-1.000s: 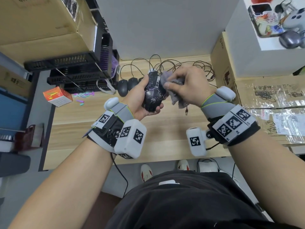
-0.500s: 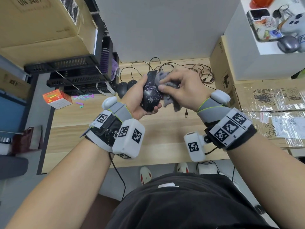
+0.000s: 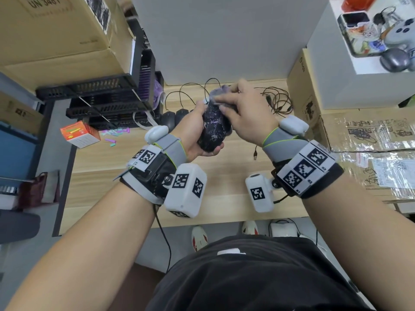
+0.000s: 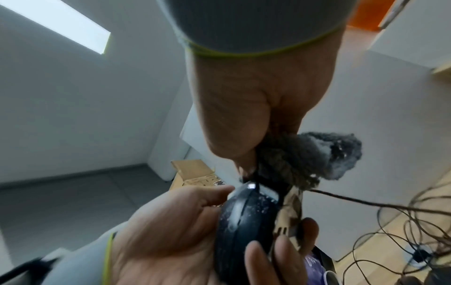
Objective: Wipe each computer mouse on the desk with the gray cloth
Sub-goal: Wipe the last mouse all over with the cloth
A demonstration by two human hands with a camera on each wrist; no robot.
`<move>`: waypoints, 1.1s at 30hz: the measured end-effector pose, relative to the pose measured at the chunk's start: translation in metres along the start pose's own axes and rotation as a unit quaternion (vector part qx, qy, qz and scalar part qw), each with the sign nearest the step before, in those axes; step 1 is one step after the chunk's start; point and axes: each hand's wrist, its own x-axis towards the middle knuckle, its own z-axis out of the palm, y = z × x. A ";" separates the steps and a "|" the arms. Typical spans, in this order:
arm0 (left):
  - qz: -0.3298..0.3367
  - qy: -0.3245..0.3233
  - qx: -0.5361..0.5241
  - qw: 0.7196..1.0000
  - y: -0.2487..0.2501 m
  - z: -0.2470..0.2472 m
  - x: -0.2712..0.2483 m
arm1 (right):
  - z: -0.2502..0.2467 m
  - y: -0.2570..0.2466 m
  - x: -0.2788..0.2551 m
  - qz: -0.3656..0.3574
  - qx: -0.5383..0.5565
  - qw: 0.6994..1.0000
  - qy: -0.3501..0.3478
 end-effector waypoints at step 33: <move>0.024 -0.016 0.005 1.000 -0.001 -0.005 -0.001 | -0.011 0.005 0.005 0.018 0.028 0.999 0.003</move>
